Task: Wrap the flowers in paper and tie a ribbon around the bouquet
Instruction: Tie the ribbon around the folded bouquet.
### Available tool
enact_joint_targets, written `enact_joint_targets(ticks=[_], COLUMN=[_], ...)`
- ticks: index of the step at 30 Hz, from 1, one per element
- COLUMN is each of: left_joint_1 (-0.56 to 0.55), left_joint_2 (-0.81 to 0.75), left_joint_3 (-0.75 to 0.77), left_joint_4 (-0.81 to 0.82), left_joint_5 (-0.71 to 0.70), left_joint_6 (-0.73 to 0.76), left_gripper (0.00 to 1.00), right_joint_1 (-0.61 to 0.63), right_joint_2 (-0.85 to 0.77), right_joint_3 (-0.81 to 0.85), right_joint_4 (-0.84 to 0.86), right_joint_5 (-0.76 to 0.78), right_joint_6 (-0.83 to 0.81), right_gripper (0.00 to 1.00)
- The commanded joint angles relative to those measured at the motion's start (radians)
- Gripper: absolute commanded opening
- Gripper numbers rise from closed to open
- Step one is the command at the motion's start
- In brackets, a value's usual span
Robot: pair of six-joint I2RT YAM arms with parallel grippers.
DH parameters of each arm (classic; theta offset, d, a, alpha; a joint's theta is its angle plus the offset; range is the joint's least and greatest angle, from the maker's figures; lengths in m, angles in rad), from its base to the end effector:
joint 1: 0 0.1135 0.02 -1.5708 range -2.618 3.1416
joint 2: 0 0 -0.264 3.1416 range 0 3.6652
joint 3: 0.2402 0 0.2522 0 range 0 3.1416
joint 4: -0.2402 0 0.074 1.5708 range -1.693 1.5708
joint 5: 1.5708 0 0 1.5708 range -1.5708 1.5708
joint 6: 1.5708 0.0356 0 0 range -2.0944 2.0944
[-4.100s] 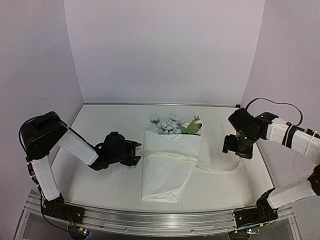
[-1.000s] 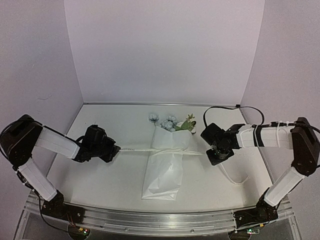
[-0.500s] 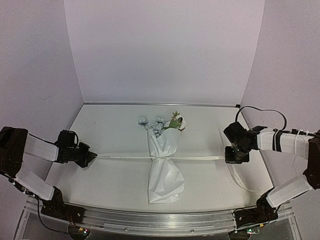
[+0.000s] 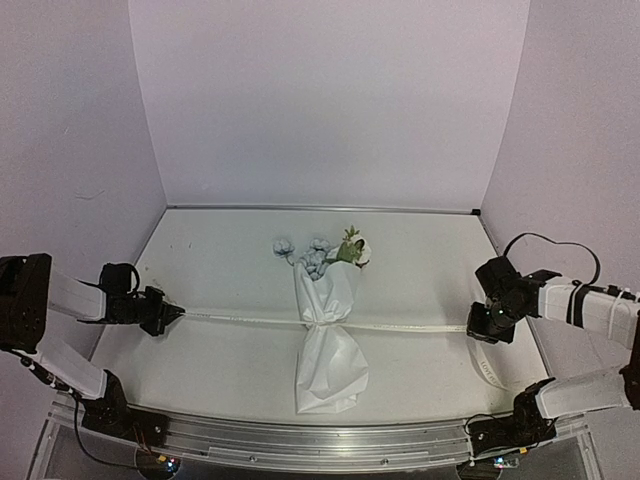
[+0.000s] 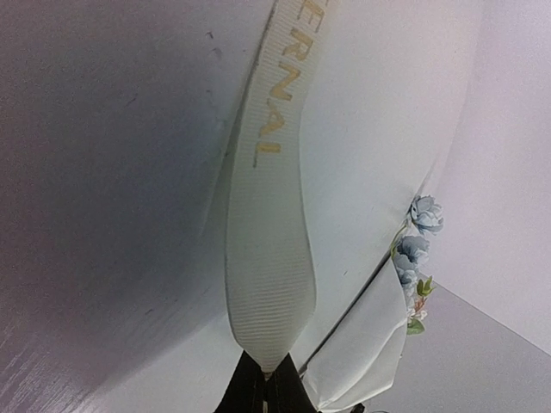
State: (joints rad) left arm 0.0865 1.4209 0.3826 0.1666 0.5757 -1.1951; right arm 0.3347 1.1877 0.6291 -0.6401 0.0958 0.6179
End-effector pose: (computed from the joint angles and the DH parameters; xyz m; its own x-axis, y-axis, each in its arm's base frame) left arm 0.2243 0.0000 0.1145 -0.5371 -0.8298 0.1515 -0.6079 0.2562 -0.7515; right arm 0.1906 0.0627 0.1775 -0.8876 0.3019 -0.3480 0.2700 0.9529 0.1380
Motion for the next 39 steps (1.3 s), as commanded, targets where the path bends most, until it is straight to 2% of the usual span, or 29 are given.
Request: enact_joint_targets(ticks=[1,6,22,28,31,35,39], left_joint_1=[0.090,0.108,0.162,0.191,0.191,0.189,0.163], left_joint_2=[0.013,0.010,-0.010,-0.007,-0.016,-0.037,-0.083], left_joint_3=[-0.005,-0.009,0.020,0.036,0.049,0.059,0.060], left_joint_4=[0.029,0.026,-0.022,-0.039,-0.053,-0.066,-0.098], left_joint_5=[-0.129,-0.122,-0.115,-0.097,-0.092,-0.071,-0.066], left_joint_6=[0.038,0.041,0.059,0.072,0.084,0.107,0.129], left_gripper=[0.00,0.00,0.00,0.00,0.00,0.00,0.00], right_joint_1=[-0.077,-0.099,-0.192,-0.212,-0.212,-0.209,-0.166], right_joint_2=[-0.060,-0.095,-0.056,-0.099,-0.107,-0.090,-0.058], right_joint_3=[-0.036,-0.027,0.038,0.029,0.041,0.037,0.038], right_joint_4=[-0.143,-0.175,-0.227,-0.249,-0.273,-0.279,-0.276], right_joint_5=[0.201,0.204,0.147,0.159,0.159,0.082,0.048], right_joint_6=[0.051,0.040,0.007,0.019,0.007,-0.002,-0.003], right_gripper=[0.00,0.00,0.00,0.00,0.00,0.00,0.00])
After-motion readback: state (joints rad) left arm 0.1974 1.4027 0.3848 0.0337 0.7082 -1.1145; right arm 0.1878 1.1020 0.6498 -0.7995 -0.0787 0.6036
